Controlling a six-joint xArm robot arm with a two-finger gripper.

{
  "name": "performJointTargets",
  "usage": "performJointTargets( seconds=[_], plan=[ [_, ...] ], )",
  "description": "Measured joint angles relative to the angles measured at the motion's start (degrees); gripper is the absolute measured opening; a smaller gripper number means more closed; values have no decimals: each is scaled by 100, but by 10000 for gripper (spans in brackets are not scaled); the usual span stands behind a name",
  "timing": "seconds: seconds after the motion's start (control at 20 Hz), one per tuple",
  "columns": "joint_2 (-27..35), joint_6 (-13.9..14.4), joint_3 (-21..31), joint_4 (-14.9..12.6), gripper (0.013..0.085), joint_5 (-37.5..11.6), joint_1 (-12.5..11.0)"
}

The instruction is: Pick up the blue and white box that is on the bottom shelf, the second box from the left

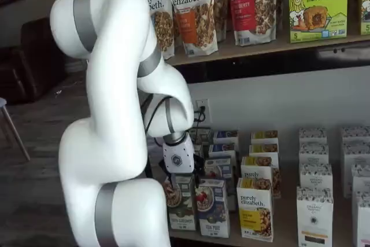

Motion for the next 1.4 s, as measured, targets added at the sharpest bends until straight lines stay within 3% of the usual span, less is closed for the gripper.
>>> performJointTargets(
  seconds=[0.3, 0.65, 1.4],
  plan=[
    [435, 27, -210, -144, 850, -251, -112],
    [811, -230, -436, 62, 850, -402, -173],
    [1105, -37, -635, -240, 850, -454, -271]
  ],
)
